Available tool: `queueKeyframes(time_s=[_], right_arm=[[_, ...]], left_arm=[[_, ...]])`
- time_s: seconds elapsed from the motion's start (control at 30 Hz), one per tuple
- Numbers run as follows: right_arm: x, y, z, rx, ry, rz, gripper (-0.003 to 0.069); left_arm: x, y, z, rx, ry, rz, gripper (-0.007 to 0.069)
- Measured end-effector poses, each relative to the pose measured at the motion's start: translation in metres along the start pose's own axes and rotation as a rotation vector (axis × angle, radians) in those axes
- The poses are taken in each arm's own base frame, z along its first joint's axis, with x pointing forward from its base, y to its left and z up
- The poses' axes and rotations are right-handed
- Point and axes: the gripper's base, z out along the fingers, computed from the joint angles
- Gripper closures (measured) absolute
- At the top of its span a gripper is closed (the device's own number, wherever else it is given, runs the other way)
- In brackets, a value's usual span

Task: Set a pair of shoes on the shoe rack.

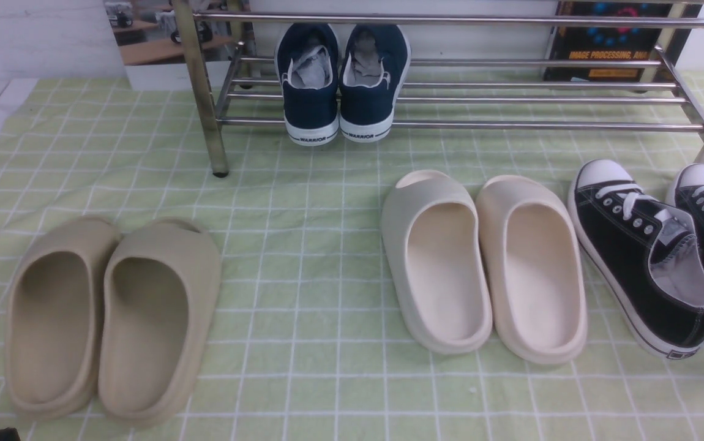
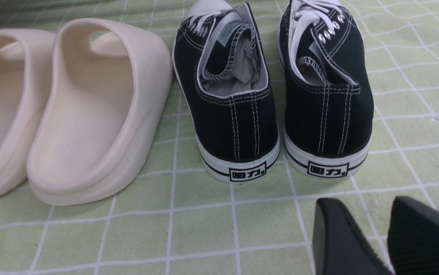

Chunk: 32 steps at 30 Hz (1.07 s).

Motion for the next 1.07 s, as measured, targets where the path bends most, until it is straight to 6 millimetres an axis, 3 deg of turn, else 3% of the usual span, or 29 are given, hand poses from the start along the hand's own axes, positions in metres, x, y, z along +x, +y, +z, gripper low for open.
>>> queueKeyframes(time_s=[1.07], right_arm=[[0.0000, 0.0000, 0.0000, 0.000, 0.000, 0.000, 0.0419]], left_arm=[[0.0000, 0.0000, 0.0000, 0.000, 0.000, 0.000, 0.0616]])
